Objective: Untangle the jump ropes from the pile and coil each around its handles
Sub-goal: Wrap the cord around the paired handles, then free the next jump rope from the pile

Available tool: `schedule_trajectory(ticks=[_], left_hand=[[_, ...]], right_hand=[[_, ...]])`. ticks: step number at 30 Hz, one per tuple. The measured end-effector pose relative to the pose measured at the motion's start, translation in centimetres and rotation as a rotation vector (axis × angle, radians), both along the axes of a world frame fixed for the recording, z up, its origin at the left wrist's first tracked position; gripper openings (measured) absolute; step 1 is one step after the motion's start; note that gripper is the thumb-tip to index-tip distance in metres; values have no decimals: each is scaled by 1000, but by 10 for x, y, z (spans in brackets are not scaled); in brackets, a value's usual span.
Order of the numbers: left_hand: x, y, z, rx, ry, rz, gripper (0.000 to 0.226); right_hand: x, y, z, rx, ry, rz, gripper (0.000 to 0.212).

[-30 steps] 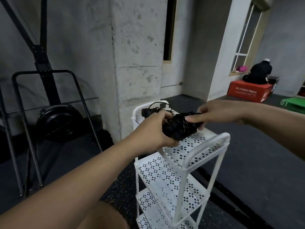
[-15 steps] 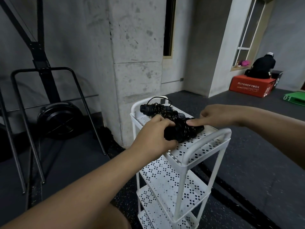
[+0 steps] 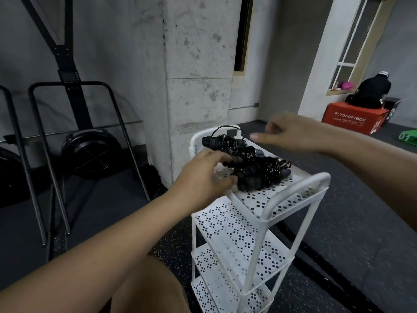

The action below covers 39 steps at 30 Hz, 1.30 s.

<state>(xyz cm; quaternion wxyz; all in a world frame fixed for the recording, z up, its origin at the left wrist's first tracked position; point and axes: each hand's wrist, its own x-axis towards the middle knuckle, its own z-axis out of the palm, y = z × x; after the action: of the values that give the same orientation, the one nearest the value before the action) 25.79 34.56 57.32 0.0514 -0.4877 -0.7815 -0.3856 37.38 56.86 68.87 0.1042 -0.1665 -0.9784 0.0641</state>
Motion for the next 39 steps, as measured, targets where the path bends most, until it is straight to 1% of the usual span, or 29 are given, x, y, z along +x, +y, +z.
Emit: schedule_trajectory(ticks=[2,5,7,9,13,15,16,19,21,24,28,32,36,39], left_hand=[[-11,-23,-3,28,-2,17,47],[-37,-68,-17,34,-61,88,46],[-55,-104,-32,41,-123,152,47],[-71,-139,-48,29,-194,223,46],[-100,-204,-89,21,-384,342,34],[-111,-228,-114,3,-455,386,30],[-118,-241,-131,-9,-494,410,33],[-140,-274,-185,-28,-627,480,41],[-153,-290,-220,-67,-677,515,40],[-166,-305,-265,-147,-719,578,28],[-184,-315,-333,-258,-785,638,27],[-197,-315,-402,-374,-904,646,27],[-211,-305,-462,-450,-928,607,27],[-221,-294,-507,-477,-927,581,35]], right_hand=[[-12,-31,4,-31,8,75,61],[-36,-84,-1,-37,-2,187,53],[-58,-122,-13,-57,-53,267,48],[-83,-159,-31,-70,-151,329,47],[-137,-218,-81,-31,-342,427,52],[-161,-240,-106,-13,-437,439,63],[-174,-253,-120,-8,-480,447,68],[-209,-285,-168,-31,-543,479,68],[-230,-300,-202,-80,-569,492,63],[-256,-312,-257,-184,-597,502,48],[-282,-314,-341,-384,-627,474,32],[-301,-299,-426,-542,-726,390,27],[-316,-283,-512,-608,-815,306,23],[-328,-278,-572,-627,-844,275,31]])
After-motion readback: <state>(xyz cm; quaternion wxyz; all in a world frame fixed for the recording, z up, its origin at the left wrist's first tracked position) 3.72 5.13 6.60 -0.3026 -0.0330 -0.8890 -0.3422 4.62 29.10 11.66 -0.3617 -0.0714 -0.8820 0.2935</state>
